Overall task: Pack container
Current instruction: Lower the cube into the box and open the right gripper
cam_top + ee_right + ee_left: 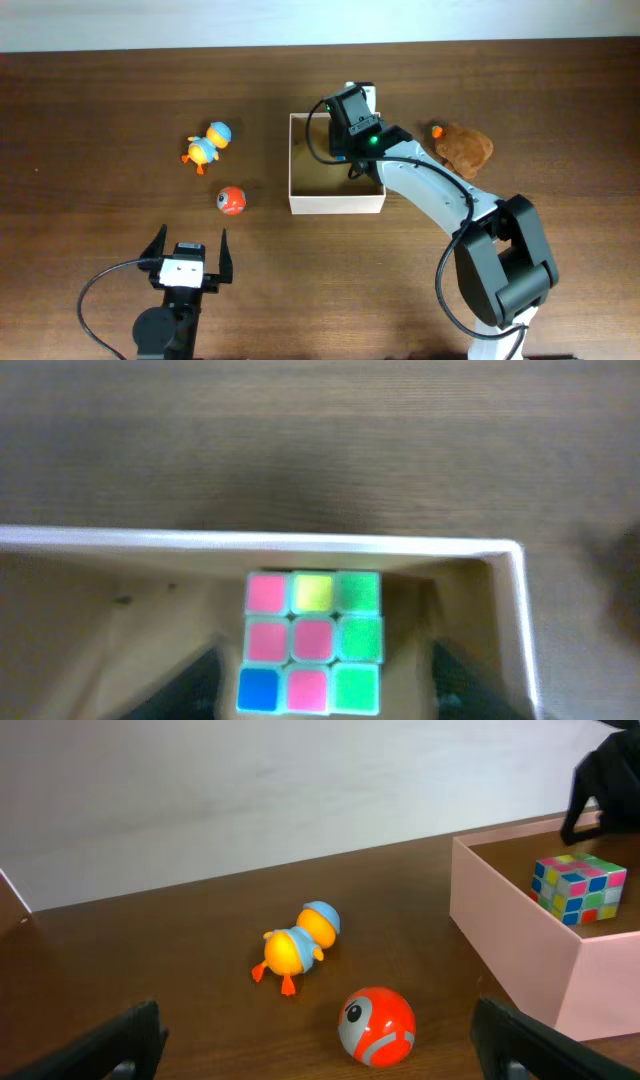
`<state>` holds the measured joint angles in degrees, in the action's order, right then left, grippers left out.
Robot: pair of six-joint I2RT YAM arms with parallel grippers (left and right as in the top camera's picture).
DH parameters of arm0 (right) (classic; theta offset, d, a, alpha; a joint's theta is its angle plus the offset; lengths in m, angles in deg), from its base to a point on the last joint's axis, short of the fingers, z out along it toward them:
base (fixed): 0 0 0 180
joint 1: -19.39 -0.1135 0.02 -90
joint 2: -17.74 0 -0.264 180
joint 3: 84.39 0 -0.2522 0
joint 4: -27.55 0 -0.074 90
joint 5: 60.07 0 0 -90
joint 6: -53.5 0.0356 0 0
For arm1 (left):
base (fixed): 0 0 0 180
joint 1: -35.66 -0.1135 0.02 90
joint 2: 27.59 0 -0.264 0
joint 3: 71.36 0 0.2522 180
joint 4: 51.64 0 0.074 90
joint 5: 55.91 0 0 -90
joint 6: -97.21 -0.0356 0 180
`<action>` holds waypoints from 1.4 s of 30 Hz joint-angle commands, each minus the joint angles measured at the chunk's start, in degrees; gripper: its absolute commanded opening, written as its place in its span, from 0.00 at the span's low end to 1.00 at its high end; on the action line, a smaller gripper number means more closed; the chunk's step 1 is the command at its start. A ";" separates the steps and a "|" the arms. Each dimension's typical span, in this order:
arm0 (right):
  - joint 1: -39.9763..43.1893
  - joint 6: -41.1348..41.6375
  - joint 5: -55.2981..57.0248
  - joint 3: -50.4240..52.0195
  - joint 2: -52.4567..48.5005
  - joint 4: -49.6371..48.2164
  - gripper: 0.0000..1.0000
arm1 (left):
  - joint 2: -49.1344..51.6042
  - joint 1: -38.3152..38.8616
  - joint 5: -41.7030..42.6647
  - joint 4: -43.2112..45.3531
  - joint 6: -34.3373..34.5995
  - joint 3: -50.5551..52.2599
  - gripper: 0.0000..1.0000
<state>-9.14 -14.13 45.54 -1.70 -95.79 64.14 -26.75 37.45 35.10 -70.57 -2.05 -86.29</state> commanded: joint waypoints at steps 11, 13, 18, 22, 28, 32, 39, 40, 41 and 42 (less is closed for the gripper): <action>-2.93 -2.64 -7.26 -1.42 -0.48 -5.77 0.04 | -0.50 0.20 -0.63 -0.07 -0.70 0.33 0.99; -2.84 -2.64 -6.97 -1.42 -0.96 -8.09 0.04 | -0.50 0.20 -0.63 -0.07 -0.70 0.33 0.99; -2.78 -2.64 -4.72 -1.42 -2.58 -10.43 0.05 | -0.50 0.20 -0.63 -0.07 -0.70 0.35 0.99; -2.56 -3.08 -4.46 -1.42 -4.22 -10.88 0.05 | -0.50 0.20 -0.63 -0.07 -0.70 0.33 0.99; -2.47 -3.54 -4.42 -1.42 -5.92 -11.30 0.05 | -0.50 0.20 -0.63 -0.07 -0.70 0.33 0.99; -2.21 -3.96 -4.42 -1.42 -6.01 -11.82 0.05 | -0.50 0.20 -0.63 -0.07 -0.70 0.33 0.99; -0.63 -3.93 -4.48 -1.42 -6.95 -11.76 0.06 | -0.50 0.20 -0.63 -0.07 -0.70 0.35 0.99; -0.52 -3.96 -4.48 -1.42 -7.21 -11.72 0.07 | -0.50 0.20 -0.63 -0.07 -0.70 0.33 0.99; -0.44 -3.96 -4.48 -1.42 -7.41 -11.69 0.06 | -0.50 0.20 -0.63 -0.07 -0.70 0.33 0.99; -0.31 -3.96 -4.52 -1.42 -7.56 -11.63 0.06 | -0.50 0.20 -0.63 -0.07 -0.70 0.33 0.99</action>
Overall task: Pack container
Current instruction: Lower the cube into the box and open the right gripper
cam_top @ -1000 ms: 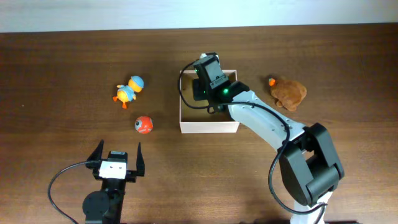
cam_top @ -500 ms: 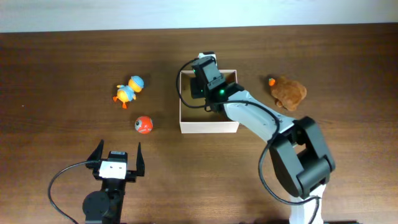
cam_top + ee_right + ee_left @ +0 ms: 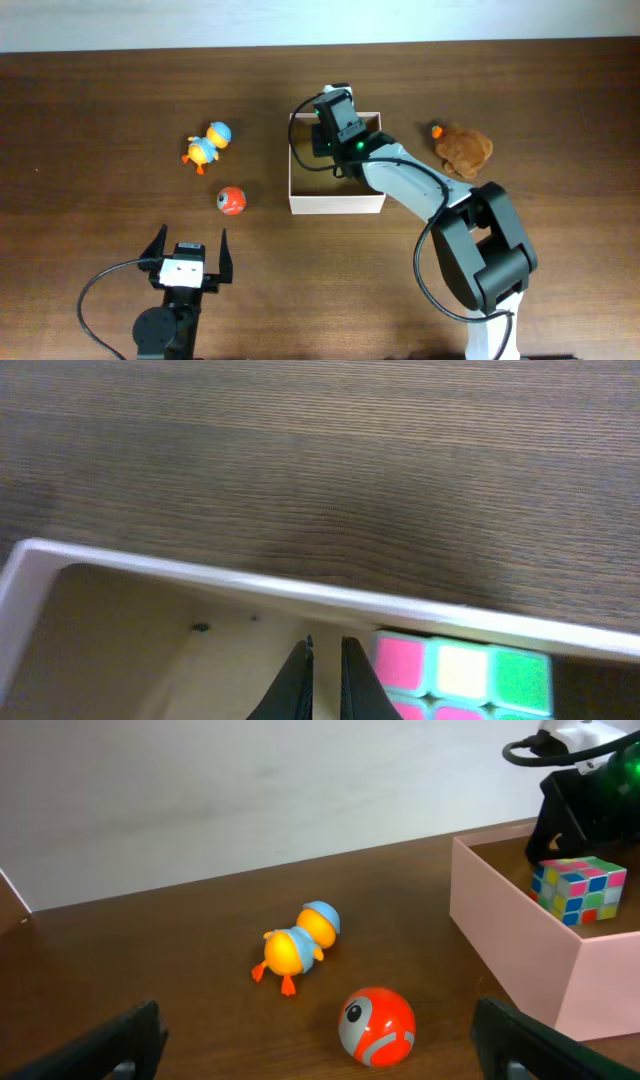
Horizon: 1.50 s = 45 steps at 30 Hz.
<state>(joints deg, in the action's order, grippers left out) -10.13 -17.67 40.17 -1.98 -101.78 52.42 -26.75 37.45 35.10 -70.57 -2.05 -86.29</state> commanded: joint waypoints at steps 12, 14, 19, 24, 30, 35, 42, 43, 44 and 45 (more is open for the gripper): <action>0.66 -0.42 0.02 -1.14 -2.05 -0.07 0.06 | -0.50 0.20 -0.63 -0.07 -0.70 0.35 0.99; 0.68 -0.42 -0.68 -1.14 -2.05 -0.07 0.06 | -0.50 0.20 -0.63 -0.07 -0.70 0.33 0.99; 0.66 -0.50 -1.49 -1.16 -2.05 -0.70 0.07 | -0.50 0.20 -0.63 -0.07 -0.70 0.33 0.99; 0.66 -1.05 -2.34 -1.16 -2.05 -1.11 0.18 | -0.50 0.20 -0.63 -0.07 -0.70 0.35 0.99; 0.66 -1.66 -3.13 -1.16 -2.05 -0.48 0.20 | -0.50 0.20 -0.63 -0.07 -0.70 0.33 0.99; 0.68 -2.14 -3.85 -1.16 -2.14 -0.15 0.20 | -0.50 0.20 -0.63 -0.07 -0.70 0.33 0.99; 0.68 -2.12 -4.70 -1.14 -2.43 0.17 0.19 | -0.50 0.20 -0.63 -0.07 -0.70 0.35 0.99; 0.68 -2.12 -4.70 -1.14 -2.51 0.17 0.20 | -0.50 0.20 -0.63 -0.07 -0.70 0.33 0.99; 0.68 -2.12 -4.68 -1.14 -2.69 0.20 0.19 | -0.50 0.20 -0.63 -0.07 -0.70 0.35 0.99; 0.68 -2.12 -4.68 -1.14 -2.71 0.39 0.19 | -0.50 0.20 -0.63 -0.07 -0.70 0.33 0.99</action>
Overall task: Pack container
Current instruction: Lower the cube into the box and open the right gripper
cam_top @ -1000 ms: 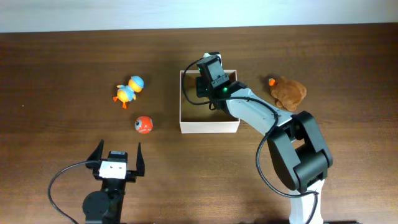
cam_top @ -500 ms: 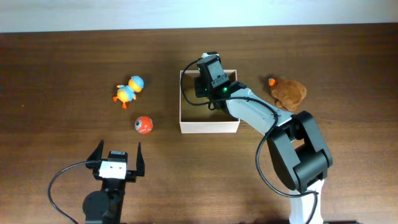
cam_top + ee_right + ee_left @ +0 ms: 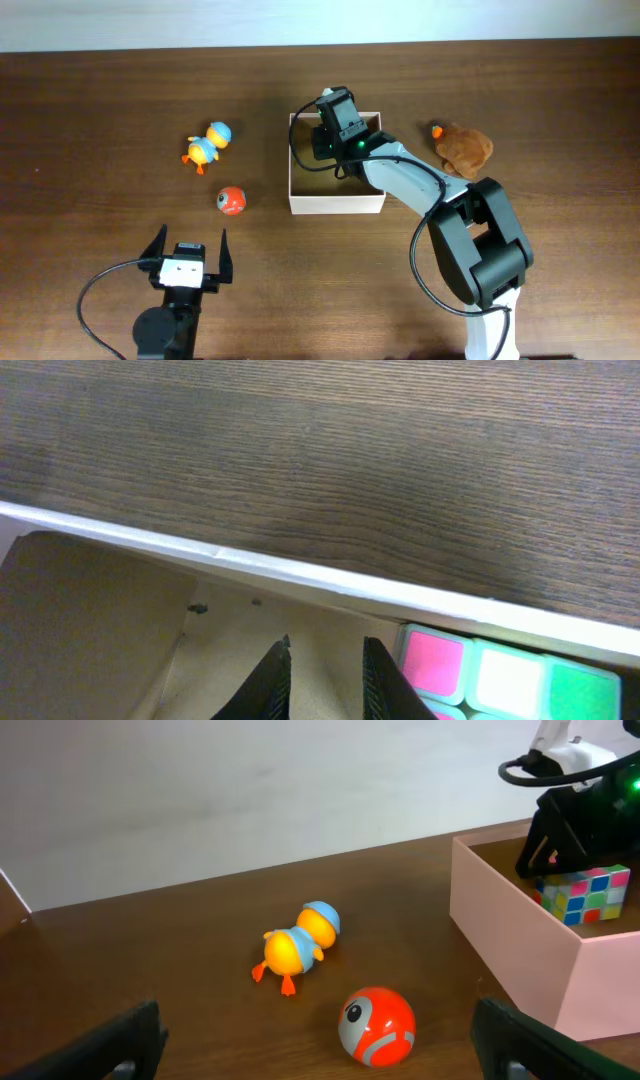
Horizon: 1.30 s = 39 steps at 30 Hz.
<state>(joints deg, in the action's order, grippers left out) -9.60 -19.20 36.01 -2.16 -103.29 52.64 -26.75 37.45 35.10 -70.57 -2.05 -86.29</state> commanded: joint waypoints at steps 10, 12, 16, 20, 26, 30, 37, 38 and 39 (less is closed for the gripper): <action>0.31 -3.58 2.25 -0.96 -1.22 2.19 0.19 | -0.50 0.20 -0.63 -0.07 -0.70 0.35 0.99; 0.44 -3.58 2.56 -0.96 -1.22 2.62 0.19 | -0.50 0.20 -0.63 -0.07 -0.70 0.33 0.99; 1.16 -3.58 2.54 -0.96 -1.22 2.89 0.19 | -0.50 0.20 -0.63 -0.07 -0.70 0.33 0.99; 2.10 -3.54 2.49 -0.96 -1.22 3.04 0.18 | -0.50 0.20 -0.63 -0.07 -0.70 0.33 0.99; 2.78 -3.56 2.49 -0.98 -1.22 2.47 0.19 | -0.50 0.20 -0.63 -0.09 -0.70 0.33 0.99; 2.78 -3.56 2.49 -0.98 -1.22 1.51 0.19 | -0.50 0.20 -0.63 -0.07 -0.70 0.33 0.99; 2.71 -3.56 1.66 -0.98 -1.22 0.87 0.19 | -0.50 0.20 -0.63 -0.07 -0.70 0.33 0.99; 2.69 -3.54 0.92 -0.98 -1.22 0.90 0.19 | -0.50 0.20 -0.63 -0.07 -0.70 0.33 0.99; 2.64 -3.54 0.13 -0.98 -1.18 0.90 0.19 | -0.50 0.20 -0.63 -0.07 -0.70 0.35 0.99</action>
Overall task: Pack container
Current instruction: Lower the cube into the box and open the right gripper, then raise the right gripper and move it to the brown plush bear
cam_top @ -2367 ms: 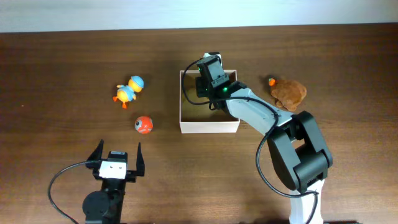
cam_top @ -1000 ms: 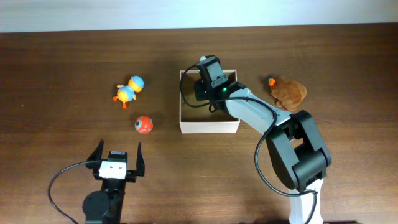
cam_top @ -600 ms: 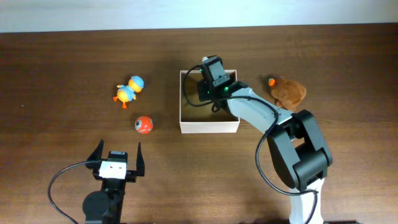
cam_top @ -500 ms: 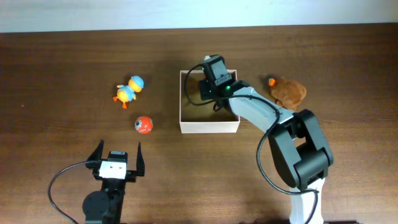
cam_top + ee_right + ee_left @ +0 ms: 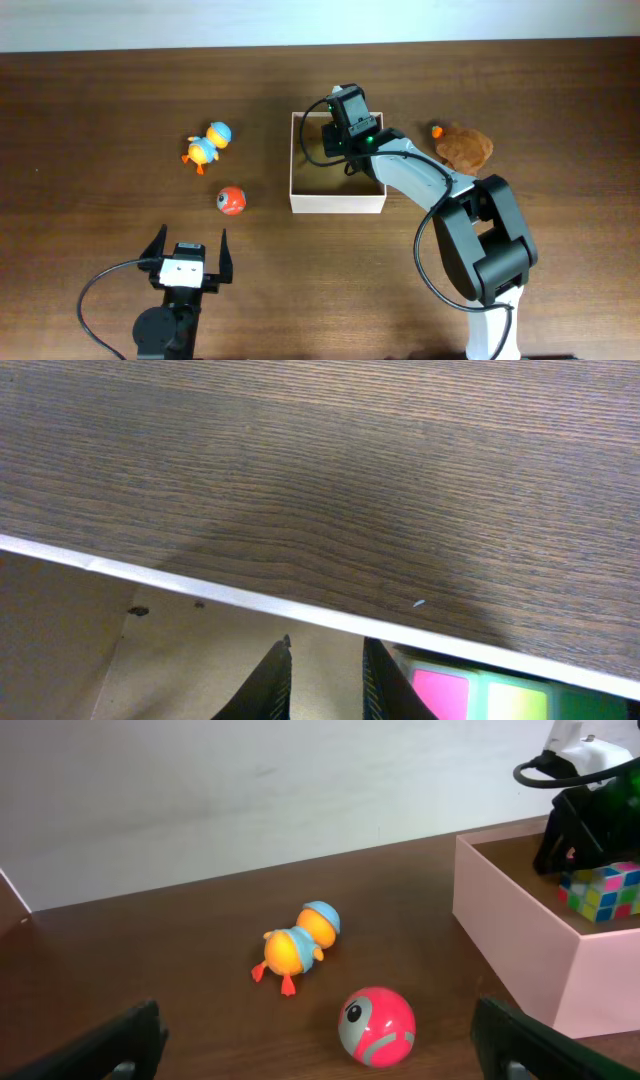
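The white cardboard box (image 5: 336,206) stands mid-table; it looks pink in the left wrist view (image 5: 510,945). A multicoloured puzzle cube (image 5: 602,890) lies in its far right corner, its top just showing in the right wrist view (image 5: 470,695). My right gripper (image 5: 347,135) reaches into the box by the back wall (image 5: 200,594), its fingers (image 5: 278,685) slightly apart on nothing, the cube just to their right. Left of the box lie the orange-and-blue duck toy (image 5: 207,145) and the red ball (image 5: 231,200). My left gripper (image 5: 190,248) is wide open near the front edge.
A brown plush toy (image 5: 463,146) with an orange part lies on the table right of the box. The right arm (image 5: 440,190) stretches from the front right across to the box. Behind the table runs a white wall (image 5: 300,780).
My right gripper has shifted a little to the right inside the box, and the box and cube have slid slightly right with it. The jaw gap is unchanged. The left arm is still.
At first my right gripper was wide open around the cube at the box's back right corner. Later it stood left of the cube with its jaws nearly together, then slightly apart. Now it has moved a little right. Duck, ball, plush and left arm never moved.
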`<state>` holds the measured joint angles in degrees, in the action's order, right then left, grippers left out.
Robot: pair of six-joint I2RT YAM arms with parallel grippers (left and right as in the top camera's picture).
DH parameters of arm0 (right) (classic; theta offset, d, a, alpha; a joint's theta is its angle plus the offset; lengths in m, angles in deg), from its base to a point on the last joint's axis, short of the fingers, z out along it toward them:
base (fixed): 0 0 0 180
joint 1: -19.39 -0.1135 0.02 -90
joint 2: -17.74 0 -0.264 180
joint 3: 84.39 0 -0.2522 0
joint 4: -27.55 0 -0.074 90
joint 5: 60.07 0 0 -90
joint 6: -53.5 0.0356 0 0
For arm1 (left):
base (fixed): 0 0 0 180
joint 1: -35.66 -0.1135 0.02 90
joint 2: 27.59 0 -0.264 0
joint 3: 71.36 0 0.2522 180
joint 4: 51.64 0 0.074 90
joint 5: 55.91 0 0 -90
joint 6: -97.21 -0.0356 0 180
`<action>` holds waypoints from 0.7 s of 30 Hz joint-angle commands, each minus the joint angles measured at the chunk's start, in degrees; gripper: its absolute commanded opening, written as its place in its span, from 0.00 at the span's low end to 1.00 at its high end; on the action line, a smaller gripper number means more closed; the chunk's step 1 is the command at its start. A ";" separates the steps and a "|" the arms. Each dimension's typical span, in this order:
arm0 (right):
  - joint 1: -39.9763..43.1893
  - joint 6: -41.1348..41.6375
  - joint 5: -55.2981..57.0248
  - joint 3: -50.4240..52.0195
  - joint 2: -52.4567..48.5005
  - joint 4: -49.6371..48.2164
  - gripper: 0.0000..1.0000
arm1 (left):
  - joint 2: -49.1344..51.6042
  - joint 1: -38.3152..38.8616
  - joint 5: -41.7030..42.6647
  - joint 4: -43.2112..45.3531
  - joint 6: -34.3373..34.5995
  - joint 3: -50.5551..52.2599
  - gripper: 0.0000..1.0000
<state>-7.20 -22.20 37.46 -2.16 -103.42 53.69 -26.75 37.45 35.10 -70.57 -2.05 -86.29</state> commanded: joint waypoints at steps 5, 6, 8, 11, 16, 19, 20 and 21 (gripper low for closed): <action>-0.92 -0.61 -2.62 -3.02 0.81 4.20 0.24 | -0.50 0.20 -0.63 -0.07 -0.70 0.35 0.99; -1.27 -0.81 -2.62 -3.87 1.57 5.86 0.25 | -0.50 0.20 -0.63 -0.07 -0.70 0.35 0.99; -2.12 -2.40 -2.54 -5.90 3.23 9.64 0.33 | -0.50 0.20 -0.63 -0.07 -0.70 0.33 0.99; -3.56 -4.52 -2.60 -10.05 5.81 16.59 0.60 | -0.50 0.20 -0.63 -0.07 -0.70 0.33 0.99; -5.29 -4.83 -2.62 -17.05 9.97 26.93 0.96 | -0.50 0.20 -0.63 -0.07 -0.70 0.35 0.99; -5.25 -2.54 -2.38 -21.18 12.74 33.68 1.00 | -0.50 0.20 -0.63 -0.07 -0.70 0.33 0.99; -4.87 -1.49 -1.99 -22.34 13.81 35.80 1.00 | -0.50 0.20 -0.63 -0.07 -0.70 0.33 0.99; -4.37 0.20 -0.81 -23.32 15.06 37.99 1.00 | -0.50 0.20 -0.63 -0.07 -0.70 0.35 0.99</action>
<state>-12.58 -25.37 34.85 -22.09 -93.02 88.75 -26.75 37.45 35.10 -70.57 -2.05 -86.29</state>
